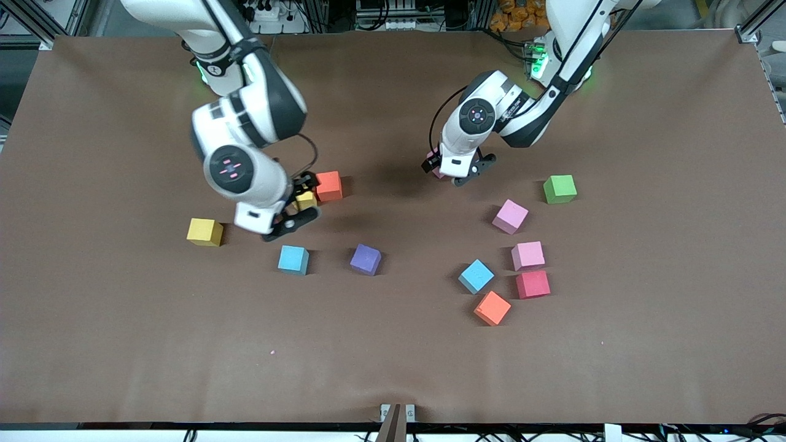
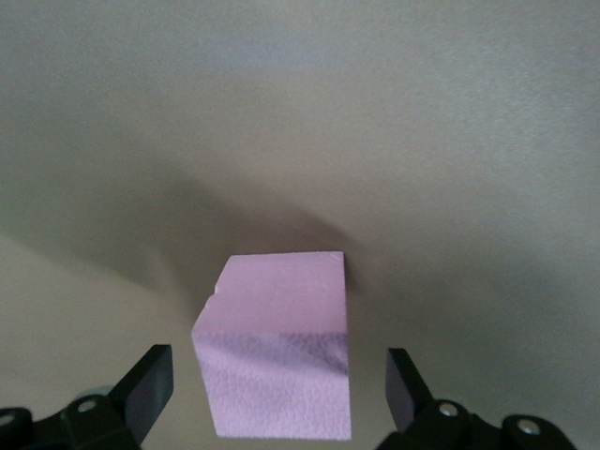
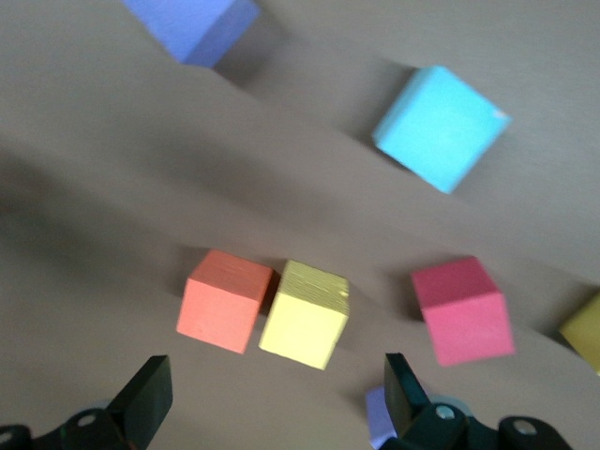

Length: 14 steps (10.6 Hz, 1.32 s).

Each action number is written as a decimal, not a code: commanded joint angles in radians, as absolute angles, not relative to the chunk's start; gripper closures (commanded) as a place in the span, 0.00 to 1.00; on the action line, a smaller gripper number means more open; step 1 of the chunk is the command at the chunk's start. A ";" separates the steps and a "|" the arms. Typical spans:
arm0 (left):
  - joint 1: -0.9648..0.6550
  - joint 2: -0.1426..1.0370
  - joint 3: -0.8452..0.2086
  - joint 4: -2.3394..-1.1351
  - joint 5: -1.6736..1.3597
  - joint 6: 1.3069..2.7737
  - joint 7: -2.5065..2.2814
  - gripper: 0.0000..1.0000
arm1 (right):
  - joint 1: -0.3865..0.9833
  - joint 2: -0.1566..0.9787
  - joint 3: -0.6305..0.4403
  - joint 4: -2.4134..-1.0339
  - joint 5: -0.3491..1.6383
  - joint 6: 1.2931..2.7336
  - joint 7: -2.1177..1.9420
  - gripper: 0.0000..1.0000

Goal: Form number 2 with 11 blocks
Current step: 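Grasp the pink cube with the left gripper while the right gripper grasps the yellow cube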

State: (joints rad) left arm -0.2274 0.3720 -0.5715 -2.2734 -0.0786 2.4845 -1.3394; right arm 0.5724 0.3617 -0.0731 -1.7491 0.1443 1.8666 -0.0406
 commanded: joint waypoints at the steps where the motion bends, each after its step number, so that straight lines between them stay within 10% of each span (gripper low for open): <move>1: -0.233 0.391 -0.571 -2.301 -0.075 2.546 -1.364 0.00 | 0.592 0.333 -0.080 -1.853 0.149 1.933 -0.011 0.00; 3: -0.235 0.420 -0.571 -2.299 -0.075 2.580 -1.364 0.02 | 0.604 0.327 -0.080 -1.940 0.150 2.034 0.085 0.00; 6: -0.250 0.442 -0.571 -2.272 -0.045 2.579 -1.344 0.52 | 0.606 0.292 -0.080 -1.986 0.150 2.043 0.358 0.00; 14: -0.438 0.506 -0.572 -2.111 0.064 2.482 -1.160 0.59 | 0.545 0.259 -0.081 -2.198 0.149 2.293 0.102 0.00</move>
